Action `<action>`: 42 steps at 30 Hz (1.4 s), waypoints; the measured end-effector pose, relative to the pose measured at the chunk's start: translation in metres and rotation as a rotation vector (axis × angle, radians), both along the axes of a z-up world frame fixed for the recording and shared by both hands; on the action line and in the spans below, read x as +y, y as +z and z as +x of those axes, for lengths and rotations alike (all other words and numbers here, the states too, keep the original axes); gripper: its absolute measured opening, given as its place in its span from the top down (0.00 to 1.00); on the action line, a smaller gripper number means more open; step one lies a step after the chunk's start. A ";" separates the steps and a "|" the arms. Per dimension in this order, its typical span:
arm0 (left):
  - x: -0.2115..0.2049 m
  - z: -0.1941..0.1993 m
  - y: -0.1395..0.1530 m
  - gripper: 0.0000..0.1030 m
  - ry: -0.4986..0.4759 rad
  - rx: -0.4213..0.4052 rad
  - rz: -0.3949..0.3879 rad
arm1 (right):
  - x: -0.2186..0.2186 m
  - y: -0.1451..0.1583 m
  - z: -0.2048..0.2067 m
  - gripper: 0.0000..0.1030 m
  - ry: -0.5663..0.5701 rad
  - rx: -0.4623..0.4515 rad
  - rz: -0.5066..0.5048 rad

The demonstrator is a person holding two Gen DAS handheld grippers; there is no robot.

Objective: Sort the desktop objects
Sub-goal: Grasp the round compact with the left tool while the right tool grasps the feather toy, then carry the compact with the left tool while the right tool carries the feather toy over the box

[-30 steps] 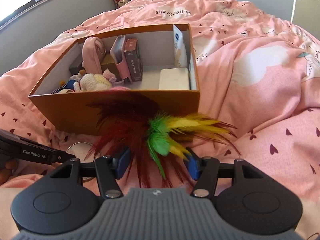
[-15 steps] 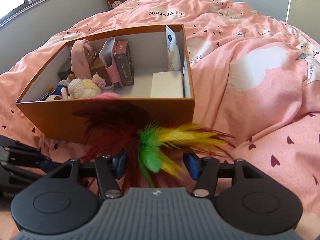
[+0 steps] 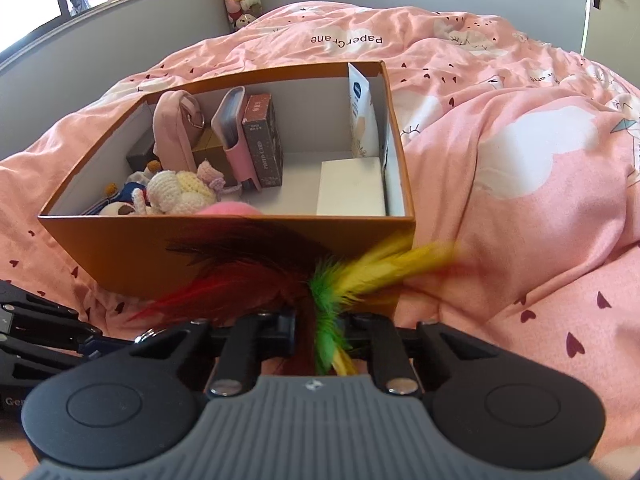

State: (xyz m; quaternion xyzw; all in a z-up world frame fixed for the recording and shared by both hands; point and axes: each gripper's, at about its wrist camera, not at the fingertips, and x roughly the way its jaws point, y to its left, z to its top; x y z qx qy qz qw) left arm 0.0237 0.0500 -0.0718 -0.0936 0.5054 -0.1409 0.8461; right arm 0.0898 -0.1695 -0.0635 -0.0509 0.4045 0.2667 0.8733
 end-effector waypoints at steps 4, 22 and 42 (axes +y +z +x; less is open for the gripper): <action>0.005 -0.005 0.009 0.86 0.005 -0.017 -0.007 | -0.003 0.008 -0.006 0.91 0.009 -0.021 0.001; 0.015 -0.012 0.097 0.86 0.096 -0.155 -0.080 | -0.041 0.114 -0.028 0.91 0.039 -0.156 0.248; 0.057 0.046 0.109 0.86 0.313 -0.195 -0.043 | 0.053 0.062 0.079 0.91 0.080 -0.020 0.226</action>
